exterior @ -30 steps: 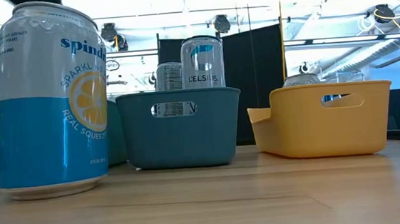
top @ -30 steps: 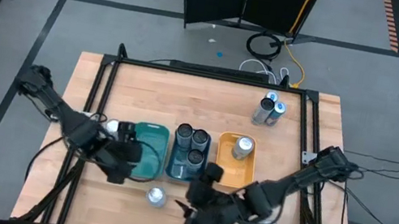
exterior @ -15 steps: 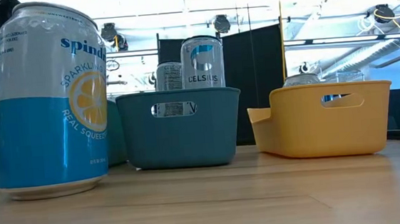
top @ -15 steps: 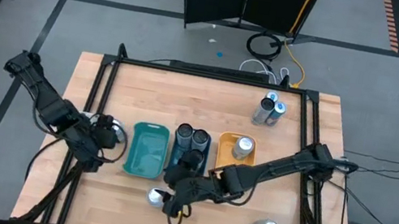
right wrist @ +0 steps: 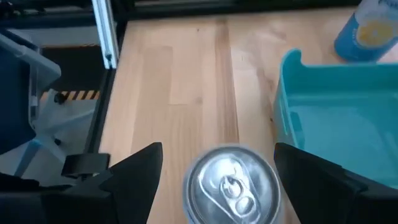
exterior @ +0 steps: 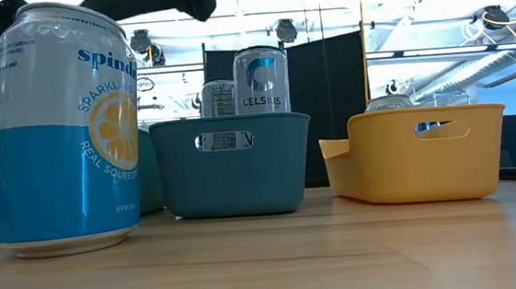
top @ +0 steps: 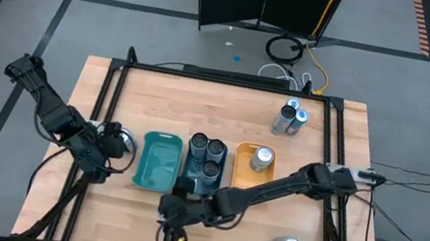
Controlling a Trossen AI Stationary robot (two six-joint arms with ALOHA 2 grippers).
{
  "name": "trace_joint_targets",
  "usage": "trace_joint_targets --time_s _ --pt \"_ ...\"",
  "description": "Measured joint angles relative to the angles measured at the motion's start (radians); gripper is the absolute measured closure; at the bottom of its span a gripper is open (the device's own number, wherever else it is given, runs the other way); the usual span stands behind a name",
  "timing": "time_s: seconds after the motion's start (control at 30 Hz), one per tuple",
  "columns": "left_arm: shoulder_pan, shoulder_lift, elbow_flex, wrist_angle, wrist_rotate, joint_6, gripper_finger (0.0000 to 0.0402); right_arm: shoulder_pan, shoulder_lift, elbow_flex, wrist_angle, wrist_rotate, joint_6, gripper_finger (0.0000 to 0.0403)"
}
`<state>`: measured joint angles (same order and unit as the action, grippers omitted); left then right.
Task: Sort soda cans
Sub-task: Put the bottom left silver soda can into the yellow bin
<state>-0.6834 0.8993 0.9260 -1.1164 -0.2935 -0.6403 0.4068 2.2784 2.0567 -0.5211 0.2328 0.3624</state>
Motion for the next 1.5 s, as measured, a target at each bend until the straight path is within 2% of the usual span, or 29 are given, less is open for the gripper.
trace_joint_targets --time_s 0.17,0.53,0.97,1.5 --pt "0.000 0.000 0.000 0.000 0.000 -0.001 0.0063 0.001 0.007 0.000 -0.059 0.028 0.022 0.0101" --pt "0.000 0.001 0.000 0.001 -0.004 -0.002 0.0063 -0.007 0.005 0.000 -0.155 0.003 0.022 0.0101" --pt "0.000 0.001 0.000 0.001 -0.014 -0.002 0.0063 -0.029 0.039 0.002 -0.099 -0.066 0.014 0.0101" --pt "0.000 0.001 0.000 0.002 -0.015 -0.007 0.0063 -0.034 0.043 -0.001 -0.038 -0.052 0.037 0.0101"
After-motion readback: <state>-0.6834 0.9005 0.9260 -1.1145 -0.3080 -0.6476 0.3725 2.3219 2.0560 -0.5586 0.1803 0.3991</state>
